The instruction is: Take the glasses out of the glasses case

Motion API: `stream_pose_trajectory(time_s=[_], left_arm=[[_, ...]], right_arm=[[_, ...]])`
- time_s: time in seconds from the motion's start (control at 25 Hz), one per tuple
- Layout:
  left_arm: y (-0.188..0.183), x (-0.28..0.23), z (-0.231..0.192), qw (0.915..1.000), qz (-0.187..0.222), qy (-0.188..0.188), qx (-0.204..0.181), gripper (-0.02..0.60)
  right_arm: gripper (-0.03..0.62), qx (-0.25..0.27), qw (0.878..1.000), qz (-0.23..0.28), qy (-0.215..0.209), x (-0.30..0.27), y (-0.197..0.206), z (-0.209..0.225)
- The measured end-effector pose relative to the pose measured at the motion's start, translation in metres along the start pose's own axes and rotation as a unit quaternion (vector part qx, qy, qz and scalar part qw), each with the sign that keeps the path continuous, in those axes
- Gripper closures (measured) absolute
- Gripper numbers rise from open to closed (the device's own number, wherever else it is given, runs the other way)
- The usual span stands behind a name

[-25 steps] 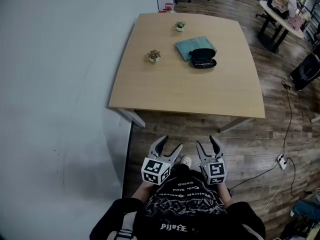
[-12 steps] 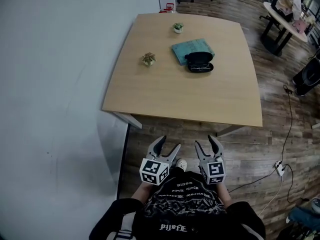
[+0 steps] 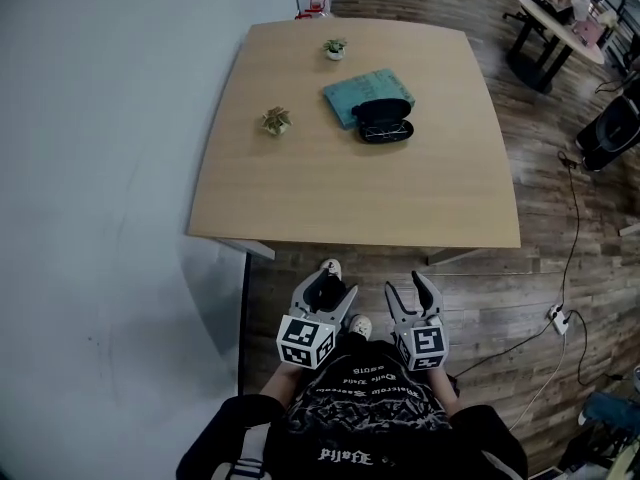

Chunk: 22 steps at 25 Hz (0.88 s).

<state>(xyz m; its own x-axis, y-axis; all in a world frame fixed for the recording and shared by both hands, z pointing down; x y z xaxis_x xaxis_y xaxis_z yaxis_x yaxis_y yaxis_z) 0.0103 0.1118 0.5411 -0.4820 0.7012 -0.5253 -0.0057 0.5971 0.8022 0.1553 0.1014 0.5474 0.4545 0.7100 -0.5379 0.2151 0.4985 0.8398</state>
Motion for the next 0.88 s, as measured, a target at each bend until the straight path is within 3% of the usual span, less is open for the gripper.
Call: stream_pose_trajectory(time_s=[0.24, 0.64, 0.88], left_arm=[[-0.032, -0.038, -0.018, 0.9991, -0.011, 0.027, -0.032, 0.296], [-0.097, -0.105, -0.084, 0.9965, -0.019, 0.066, -0.047, 0.298], [-0.127, -0.138, -0.123, 0.9953, -0.021, 0.079, -0.052, 0.297]], right_arm=[[0.336, -0.015, 1.0, -0.011, 0.02, -0.026, -0.016, 0.017], [0.338, -0.02, 0.997, -0.021, 0.071, -0.107, -0.071, 0.045], [0.338, 0.0, 0.997, -0.024, 0.077, -0.151, -0.106, 0.044]])
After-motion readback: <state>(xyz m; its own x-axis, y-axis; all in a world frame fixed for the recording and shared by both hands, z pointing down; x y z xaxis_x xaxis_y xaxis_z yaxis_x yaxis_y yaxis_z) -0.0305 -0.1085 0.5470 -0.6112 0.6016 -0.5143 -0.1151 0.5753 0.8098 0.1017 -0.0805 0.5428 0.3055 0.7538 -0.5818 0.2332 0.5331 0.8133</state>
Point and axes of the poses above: the fingertips, and each gripper's own axes: x backward along the fingers, z to its right, y out of its underside, the point moved 2 cm from there along x, backward along the fingers, and after that the axes turned 11 degrees about -z, right-handed, at the moved point
